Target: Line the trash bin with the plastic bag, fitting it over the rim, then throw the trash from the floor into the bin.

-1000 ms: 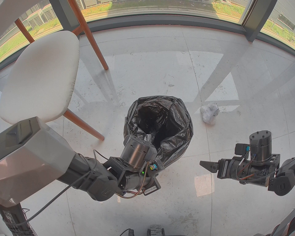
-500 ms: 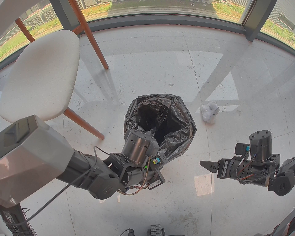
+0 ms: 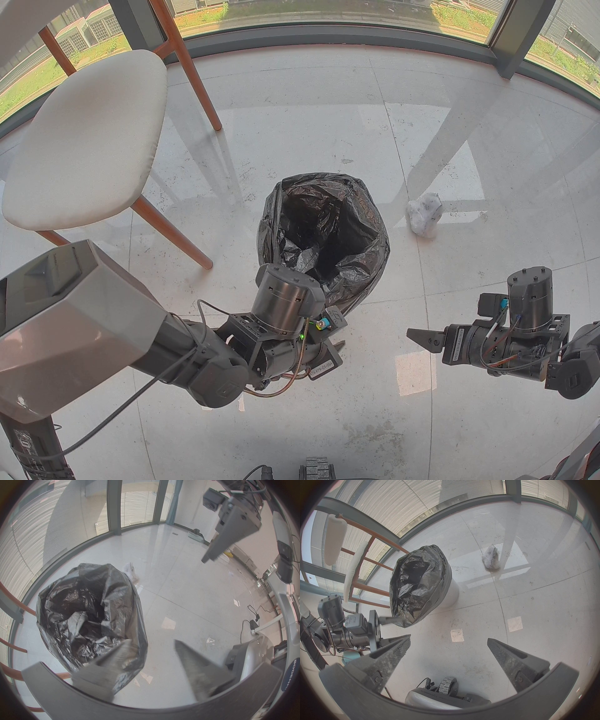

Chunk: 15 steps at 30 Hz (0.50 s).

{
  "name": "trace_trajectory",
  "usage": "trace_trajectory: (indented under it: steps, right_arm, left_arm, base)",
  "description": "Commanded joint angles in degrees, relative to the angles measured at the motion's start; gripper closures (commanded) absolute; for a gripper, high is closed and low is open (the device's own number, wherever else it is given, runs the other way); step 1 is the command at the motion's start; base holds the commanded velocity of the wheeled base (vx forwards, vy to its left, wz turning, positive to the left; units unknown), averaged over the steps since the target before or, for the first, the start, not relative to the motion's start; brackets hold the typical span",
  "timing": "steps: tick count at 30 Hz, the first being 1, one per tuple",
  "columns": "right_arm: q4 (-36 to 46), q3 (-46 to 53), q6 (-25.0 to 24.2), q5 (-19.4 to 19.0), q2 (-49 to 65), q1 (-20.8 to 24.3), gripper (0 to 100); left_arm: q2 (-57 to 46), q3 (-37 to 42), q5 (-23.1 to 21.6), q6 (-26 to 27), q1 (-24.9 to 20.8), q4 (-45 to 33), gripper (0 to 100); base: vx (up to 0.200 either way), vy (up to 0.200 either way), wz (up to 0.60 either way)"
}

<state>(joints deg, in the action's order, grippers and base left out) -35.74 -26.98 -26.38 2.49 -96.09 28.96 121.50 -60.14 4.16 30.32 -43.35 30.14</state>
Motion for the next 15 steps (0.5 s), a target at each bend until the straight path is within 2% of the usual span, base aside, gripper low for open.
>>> trace_trajectory:
  steps: [1, 6, 10, 13, 15]
  right_arm:
    - [-0.03, 0.08, 0.01, 0.06, 0.02, 0.04, 0]
    - [-0.12, 0.08, -0.07, 0.06, 0.02, -0.14, 0]
    - [-0.03, 0.08, -0.07, -0.11, 0.46, -1.46, 0]
    - [-0.03, 0.08, -0.07, -0.2, 0.72, -2.16, 0]
    - [-0.03, 0.26, 0.01, -0.2, 0.81, -2.6, 0]
  left_arm:
    - [1.19, -1.56, 0.06, -0.17, 0.2, 2.74, 0]
    - [0.4, -1.39, 0.24, -0.35, 1.6, 2.65, 0]
    - [-4.52, -1.83, 0.41, -2.81, 4.06, 1.24, 0]
    - [-10.06, -2.97, 0.41, -4.65, 5.12, -4.38, 0]
    - [-16.21, -4.02, 0.68, -6.94, 5.47, -10.8, 0]
  base:
    - [0.0, 0.0, 0.0]
    - [0.0, 0.0, 0.0]
    - [0.0, 0.0, 0.0]
    - [0.0, 0.0, 0.0]
    - [0.0, 0.0, 0.0]
